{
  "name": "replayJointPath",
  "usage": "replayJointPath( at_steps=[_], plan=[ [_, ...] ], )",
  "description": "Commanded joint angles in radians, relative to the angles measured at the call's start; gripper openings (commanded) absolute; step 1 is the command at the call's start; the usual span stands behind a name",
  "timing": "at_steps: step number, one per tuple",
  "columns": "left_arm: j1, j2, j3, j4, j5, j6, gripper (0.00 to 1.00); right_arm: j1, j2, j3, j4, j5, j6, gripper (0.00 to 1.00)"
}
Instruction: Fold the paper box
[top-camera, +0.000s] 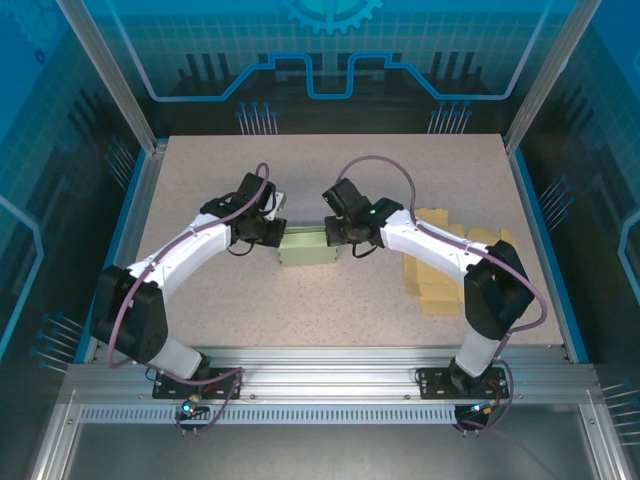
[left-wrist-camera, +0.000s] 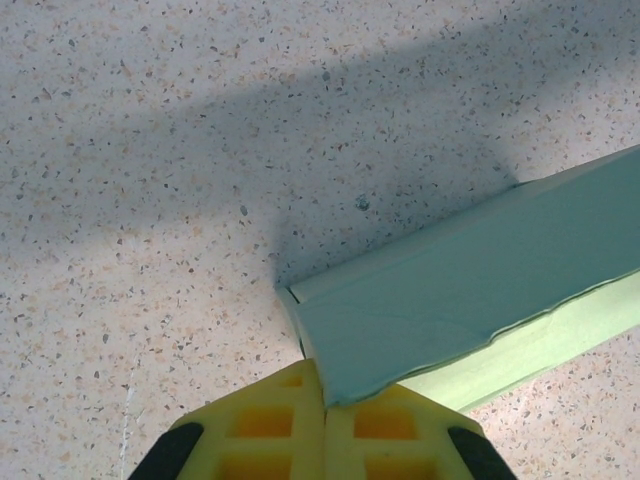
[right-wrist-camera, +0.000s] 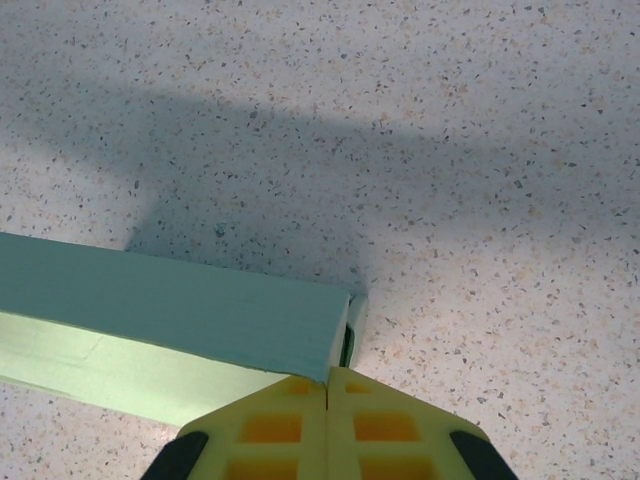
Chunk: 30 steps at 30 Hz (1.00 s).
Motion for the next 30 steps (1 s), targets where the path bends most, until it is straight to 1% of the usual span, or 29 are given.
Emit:
replayJointPath(
  at_steps=[1, 8, 20, 28, 30],
  plan=[
    [-0.016, 0.007, 0.050, -0.020, 0.049, -0.007, 0.04, 0.023, 0.026, 0.031, -0.023, 0.010, -0.013, 0.01],
    [-0.015, 0.011, 0.068, -0.021, 0.100, -0.019, 0.05, 0.026, 0.029, 0.032, -0.023, 0.011, -0.013, 0.01],
    [-0.016, 0.041, 0.092, -0.023, 0.130, -0.033, 0.06, 0.041, 0.039, 0.035, -0.028, 0.025, -0.028, 0.01],
    [-0.015, 0.045, 0.074, -0.016, 0.133, -0.037, 0.06, 0.053, 0.037, 0.034, -0.022, 0.017, -0.034, 0.16],
    [-0.016, 0.044, 0.073, -0.016, 0.130, -0.036, 0.06, 0.053, 0.040, 0.033, -0.021, 0.018, -0.035, 0.18]
  ],
)
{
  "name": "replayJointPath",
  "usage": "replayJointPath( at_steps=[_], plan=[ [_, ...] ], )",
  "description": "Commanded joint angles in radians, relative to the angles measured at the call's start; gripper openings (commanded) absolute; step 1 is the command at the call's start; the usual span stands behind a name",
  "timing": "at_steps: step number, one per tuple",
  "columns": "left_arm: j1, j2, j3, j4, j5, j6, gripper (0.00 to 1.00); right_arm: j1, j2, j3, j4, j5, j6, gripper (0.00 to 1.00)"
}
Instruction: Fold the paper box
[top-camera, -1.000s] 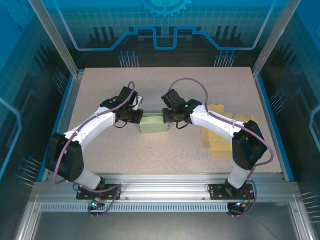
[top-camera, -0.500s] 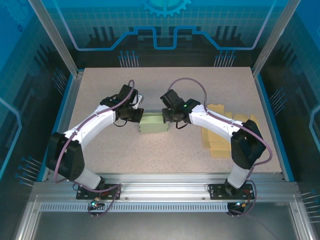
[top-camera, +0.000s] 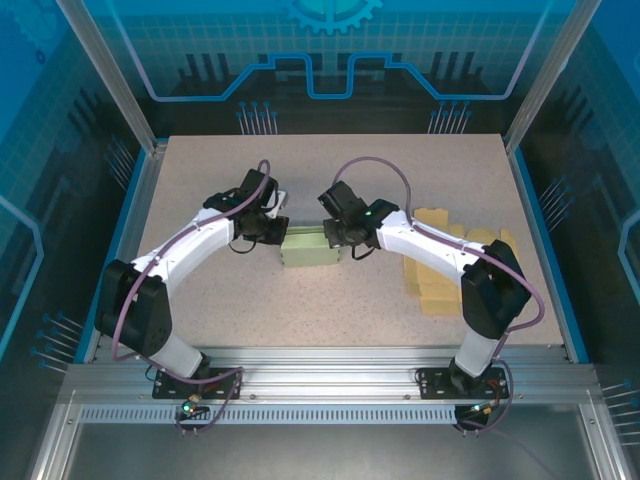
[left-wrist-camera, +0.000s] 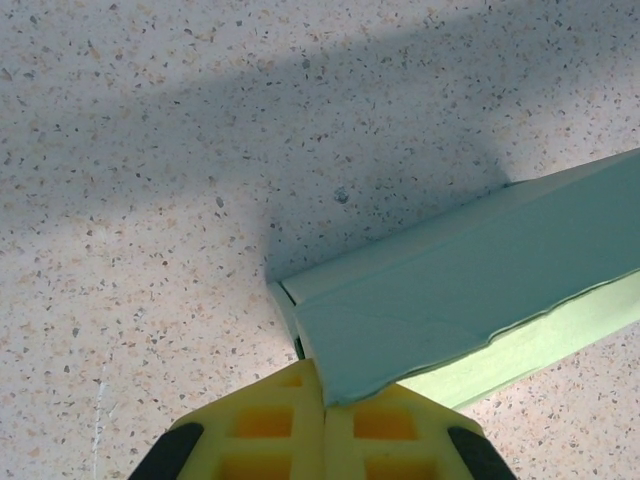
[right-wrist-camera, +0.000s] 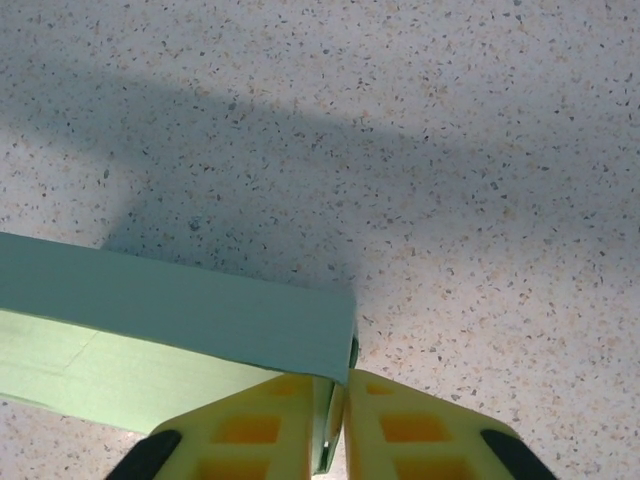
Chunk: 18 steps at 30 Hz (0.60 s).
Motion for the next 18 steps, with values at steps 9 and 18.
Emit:
replayJointPath(
  at_steps=[9, 18],
  plan=[
    [-0.015, 0.003, 0.027, 0.023, 0.085, -0.009, 0.06, 0.032, 0.047, 0.022, 0.000, -0.047, -0.013, 0.24],
    [-0.015, -0.007, 0.028, 0.026, 0.097, -0.013, 0.06, 0.036, 0.085, 0.045, -0.028, -0.021, -0.017, 0.24]
  ],
)
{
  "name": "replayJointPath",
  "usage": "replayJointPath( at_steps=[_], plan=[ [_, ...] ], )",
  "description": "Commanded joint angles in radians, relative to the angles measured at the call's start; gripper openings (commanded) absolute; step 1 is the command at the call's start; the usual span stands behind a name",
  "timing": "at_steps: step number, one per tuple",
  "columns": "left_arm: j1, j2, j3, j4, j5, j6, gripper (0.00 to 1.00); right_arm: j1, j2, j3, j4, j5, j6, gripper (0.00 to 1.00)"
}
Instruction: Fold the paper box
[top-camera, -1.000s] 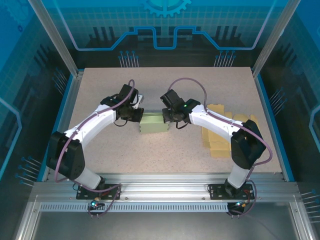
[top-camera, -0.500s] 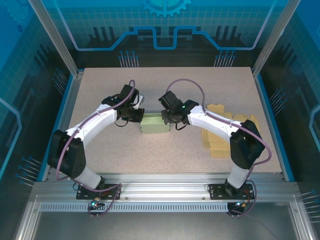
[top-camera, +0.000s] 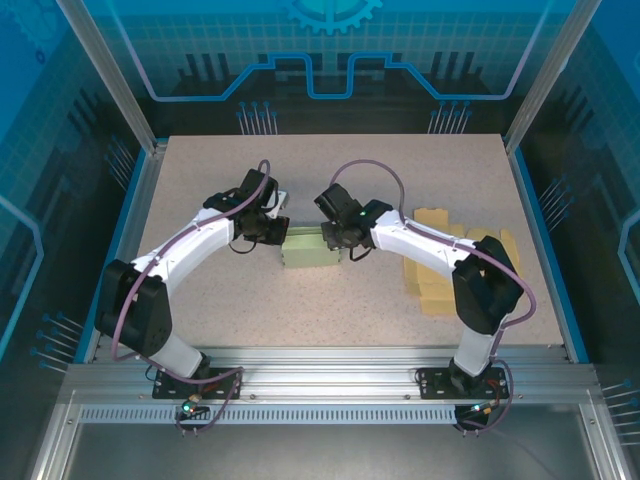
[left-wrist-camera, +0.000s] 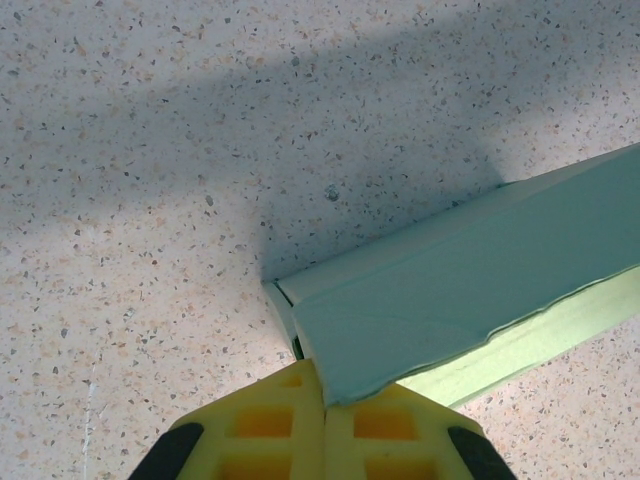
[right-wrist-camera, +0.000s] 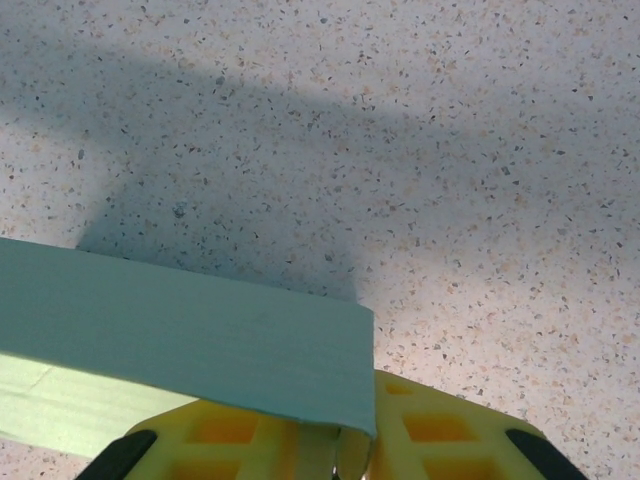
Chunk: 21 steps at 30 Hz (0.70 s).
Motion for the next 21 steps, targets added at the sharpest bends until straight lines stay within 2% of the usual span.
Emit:
replayJointPath(
  at_steps=[1, 21],
  plan=[
    [-0.015, -0.008, 0.029, 0.026, 0.081, -0.013, 0.06, 0.033, 0.041, 0.030, -0.019, -0.021, -0.017, 0.24],
    [-0.016, 0.006, 0.002, 0.063, 0.127, -0.039, 0.06, 0.043, 0.056, 0.042, -0.031, -0.007, -0.019, 0.24]
  ],
)
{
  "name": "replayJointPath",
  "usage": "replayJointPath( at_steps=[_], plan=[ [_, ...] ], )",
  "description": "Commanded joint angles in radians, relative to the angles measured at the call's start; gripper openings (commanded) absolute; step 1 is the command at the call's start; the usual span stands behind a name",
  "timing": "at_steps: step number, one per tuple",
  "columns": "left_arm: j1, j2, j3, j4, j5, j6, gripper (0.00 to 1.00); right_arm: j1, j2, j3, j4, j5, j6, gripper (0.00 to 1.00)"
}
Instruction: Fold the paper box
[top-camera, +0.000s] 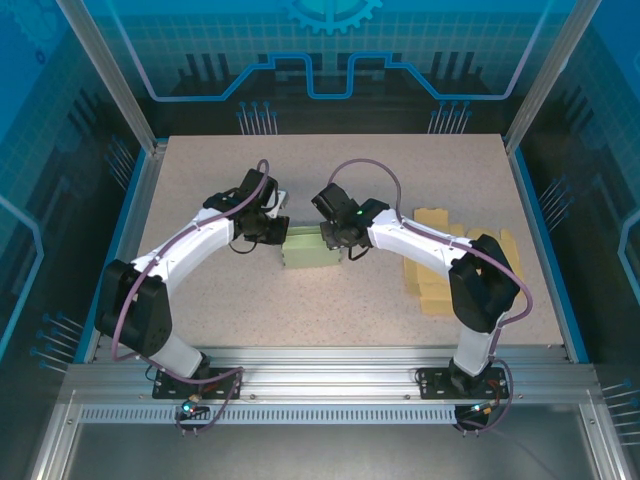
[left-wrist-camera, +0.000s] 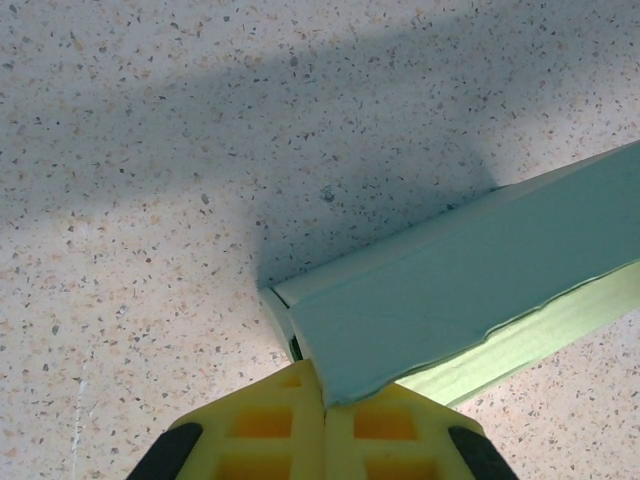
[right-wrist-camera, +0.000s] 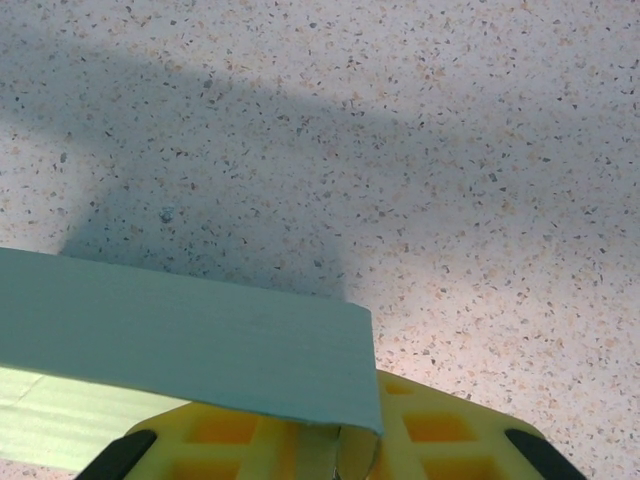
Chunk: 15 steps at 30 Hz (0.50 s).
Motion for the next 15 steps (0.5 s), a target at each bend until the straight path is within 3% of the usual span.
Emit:
replayJointPath(
  at_steps=[1, 15],
  plan=[
    [-0.017, 0.008, -0.004, 0.062, 0.114, -0.015, 0.06, 0.036, 0.036, 0.021, -0.010, -0.038, -0.014, 0.24],
    [-0.016, 0.026, -0.047, 0.076, 0.100, -0.015, 0.05, 0.037, 0.040, 0.025, -0.012, -0.039, -0.014, 0.23]
  ],
)
